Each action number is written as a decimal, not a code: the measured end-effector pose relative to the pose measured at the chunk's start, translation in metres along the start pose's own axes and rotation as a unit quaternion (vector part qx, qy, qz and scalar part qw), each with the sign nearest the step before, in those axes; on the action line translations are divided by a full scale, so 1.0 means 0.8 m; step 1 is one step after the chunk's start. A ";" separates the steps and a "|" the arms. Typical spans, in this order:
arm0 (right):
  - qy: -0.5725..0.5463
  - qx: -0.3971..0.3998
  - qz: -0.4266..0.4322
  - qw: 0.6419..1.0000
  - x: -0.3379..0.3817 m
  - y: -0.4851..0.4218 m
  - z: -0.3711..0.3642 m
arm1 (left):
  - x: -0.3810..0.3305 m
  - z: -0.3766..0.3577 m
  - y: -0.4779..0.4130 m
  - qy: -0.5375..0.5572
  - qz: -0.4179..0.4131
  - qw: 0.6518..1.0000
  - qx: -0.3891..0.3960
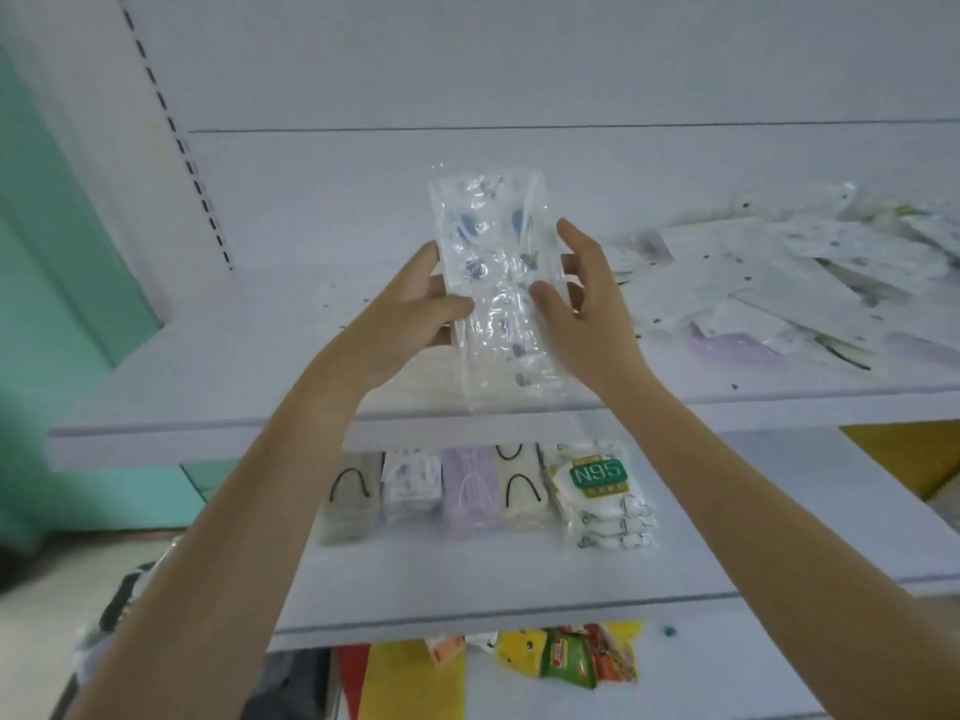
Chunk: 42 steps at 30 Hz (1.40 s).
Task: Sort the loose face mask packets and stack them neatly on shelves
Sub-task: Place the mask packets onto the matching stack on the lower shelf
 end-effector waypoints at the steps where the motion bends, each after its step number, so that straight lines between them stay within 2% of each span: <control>1: -0.008 0.006 0.010 1.000 -0.001 0.028 -0.004 | 0.010 -0.001 0.028 0.012 0.004 1.000 0.017; 4: -0.031 0.034 0.059 0.997 -0.012 0.122 -0.020 | 0.059 0.002 0.107 0.043 0.058 0.997 0.031; 8: -0.003 0.135 0.068 0.988 -0.055 0.227 -0.051 | 0.145 0.002 0.180 0.057 0.207 0.976 0.018; 11: -0.007 0.223 -0.058 0.973 -0.099 0.266 -0.076 | 0.202 -0.003 0.206 0.050 0.272 0.958 -0.073; 14: -0.045 0.326 -0.215 0.920 -0.136 0.293 -0.104 | 0.243 -0.012 0.222 0.059 0.266 0.936 -0.220; 15: -0.064 0.342 -0.249 0.904 -0.142 0.302 -0.111 | 0.252 -0.016 0.226 0.054 0.262 0.926 -0.266; 17: -0.083 0.332 -0.281 0.897 -0.151 0.313 -0.122 | 0.266 -0.025 0.235 0.037 0.269 0.908 -0.319; 22: -0.015 0.279 -0.306 0.910 -0.174 0.298 -0.142 | 0.304 -0.037 0.235 0.088 0.353 0.904 -0.227; 24: 0.004 0.276 -0.296 0.914 -0.179 0.279 -0.156 | 0.319 -0.018 0.217 0.062 0.336 0.907 -0.248; 28: 0.018 0.243 -0.285 0.927 -0.195 0.225 -0.207 | 0.344 0.039 0.160 -0.051 0.293 0.909 -0.292; 33: 0.053 0.229 -0.264 0.936 -0.240 0.157 -0.292 | 0.390 0.118 0.075 -0.259 0.197 0.912 -0.251; 37: 0.105 0.245 -0.226 0.937 -0.284 0.117 -0.357 | 0.435 0.164 0.027 -0.381 0.174 0.882 -0.214; 40: 0.163 0.295 -0.169 0.926 -0.308 0.094 -0.391 | 0.472 0.181 0.004 -0.470 0.249 0.834 -0.148; 42: 0.191 0.347 -0.158 0.905 -0.316 0.089 -0.400 | 0.484 0.186 0.003 -0.487 0.283 0.814 -0.145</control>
Point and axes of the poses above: each hand's wrist, its own y-axis away from the middle knuckle, its own z-axis out of the back of the hand, x = y × z, the point moved 3 cm from there along -y, towards the middle knuckle, and after that the axes turned 12 degrees about y, right-handed, at the moved point
